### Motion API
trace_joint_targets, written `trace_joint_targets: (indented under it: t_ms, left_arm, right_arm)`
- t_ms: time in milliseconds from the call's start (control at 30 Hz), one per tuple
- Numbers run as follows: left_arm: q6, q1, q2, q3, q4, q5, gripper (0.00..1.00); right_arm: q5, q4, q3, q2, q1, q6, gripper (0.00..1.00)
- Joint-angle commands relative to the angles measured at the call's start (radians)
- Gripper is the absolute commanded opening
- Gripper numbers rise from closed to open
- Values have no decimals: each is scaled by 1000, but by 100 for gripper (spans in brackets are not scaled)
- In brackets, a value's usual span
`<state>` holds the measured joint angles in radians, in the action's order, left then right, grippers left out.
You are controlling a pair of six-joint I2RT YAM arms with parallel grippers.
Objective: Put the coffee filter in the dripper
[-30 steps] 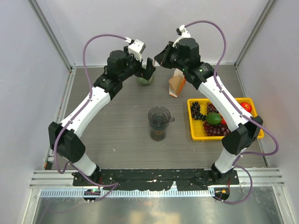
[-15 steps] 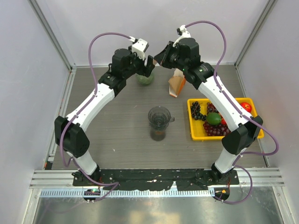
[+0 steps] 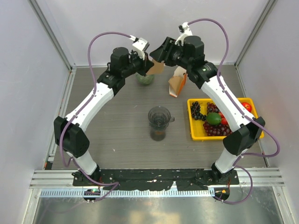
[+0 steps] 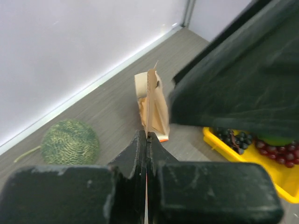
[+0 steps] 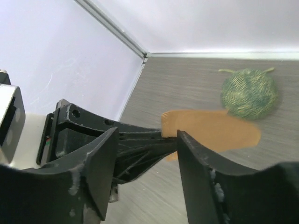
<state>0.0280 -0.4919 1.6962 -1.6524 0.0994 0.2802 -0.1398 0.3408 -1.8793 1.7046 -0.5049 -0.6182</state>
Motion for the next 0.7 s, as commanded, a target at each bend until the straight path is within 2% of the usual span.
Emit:
trace_joint_targets:
  t_ms: [0, 33, 67, 100, 167, 200, 267, 333, 433, 667]
  left_arm:
    - [148, 58, -69, -20, -72, 204, 0]
    - [200, 78, -84, -8, -93, 277, 0]
    - [267, 102, -90, 8, -136, 342, 0]
    - [326, 117, -99, 20, -173, 387, 0]
    - [421, 136, -128, 45, -251, 474, 0]
    - [434, 136, -145, 46, -259, 511, 0]
    - [467, 134, -167, 42, -270, 589, 0]
    - [533, 134, -178, 45, -297, 669, 0]
    - [608, 134, -184, 45, -337, 749, 0]
    - [759, 122, -170, 23, -458, 817, 0]
  right_arm:
    - [-194, -161, 49, -143, 107, 58, 79]
    - [-246, -225, 71, -157, 162, 101, 91]
    - [-352, -262, 113, -189, 192, 119, 96]
    - [-400, -323, 143, -204, 251, 148, 95]
    - [-602, -478, 236, -250, 329, 191, 95]
    - [-717, -497, 279, -267, 351, 208, 96]
    - [-830, -459, 296, -286, 379, 296, 96]
    - [-897, -382, 333, -318, 378, 426, 95]
    - [-963, -520, 434, -365, 373, 377, 95]
    - [-992, -563, 453, -401, 307, 390, 98]
